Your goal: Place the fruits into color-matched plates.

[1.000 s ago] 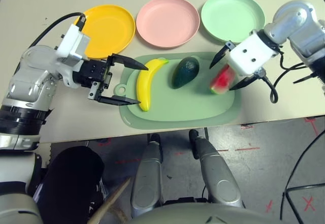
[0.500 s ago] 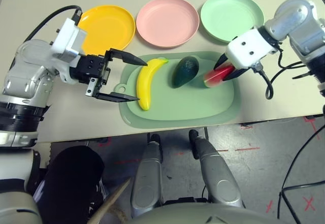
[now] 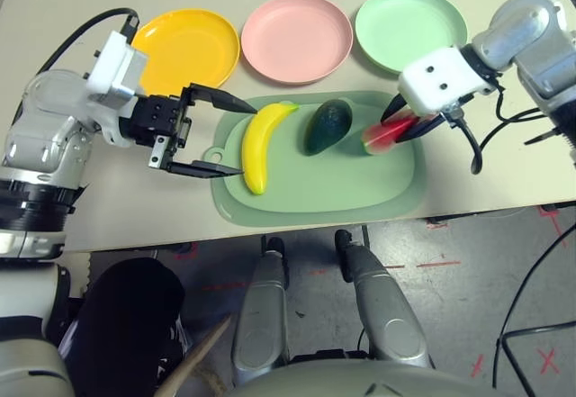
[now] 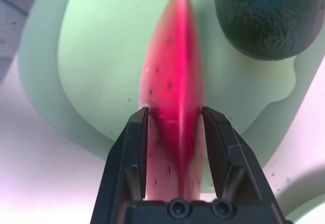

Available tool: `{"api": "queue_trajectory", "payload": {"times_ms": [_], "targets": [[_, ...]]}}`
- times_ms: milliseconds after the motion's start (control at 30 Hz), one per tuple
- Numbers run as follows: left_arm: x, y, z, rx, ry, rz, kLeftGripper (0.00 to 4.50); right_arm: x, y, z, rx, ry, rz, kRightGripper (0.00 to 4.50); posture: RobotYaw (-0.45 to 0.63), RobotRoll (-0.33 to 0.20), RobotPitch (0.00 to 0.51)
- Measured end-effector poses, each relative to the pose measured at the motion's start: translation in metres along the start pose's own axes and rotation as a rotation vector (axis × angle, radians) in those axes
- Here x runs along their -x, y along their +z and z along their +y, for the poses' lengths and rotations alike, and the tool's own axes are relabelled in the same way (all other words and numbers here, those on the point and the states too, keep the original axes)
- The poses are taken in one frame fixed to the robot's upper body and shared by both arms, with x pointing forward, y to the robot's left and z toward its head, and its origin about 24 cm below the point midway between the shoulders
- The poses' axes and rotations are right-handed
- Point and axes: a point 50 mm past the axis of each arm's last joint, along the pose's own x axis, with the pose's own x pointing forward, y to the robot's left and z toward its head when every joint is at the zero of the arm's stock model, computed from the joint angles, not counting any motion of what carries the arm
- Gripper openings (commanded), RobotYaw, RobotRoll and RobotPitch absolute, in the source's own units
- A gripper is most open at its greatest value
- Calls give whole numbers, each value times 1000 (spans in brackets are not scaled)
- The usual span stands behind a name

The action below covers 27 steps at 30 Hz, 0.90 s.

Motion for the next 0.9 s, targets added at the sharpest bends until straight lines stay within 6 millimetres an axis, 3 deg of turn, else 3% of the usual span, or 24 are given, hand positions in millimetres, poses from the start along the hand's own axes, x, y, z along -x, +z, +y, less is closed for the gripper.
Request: {"api": "queue_trajectory", "payload": {"times_ms": [267,533,900], "targets": [[1,-1,0,2,5,0,4500,-1,4,3,-8,25,-6,1681,-95,0,407],[1,-2,-1,4,5,1,4500,-6,2,5,7,39,12,4435,-87,0,411],[4,-1,-1,2,8,18,4500,-22,-6,5,7,63,21,4476,-80,0,410]]}}
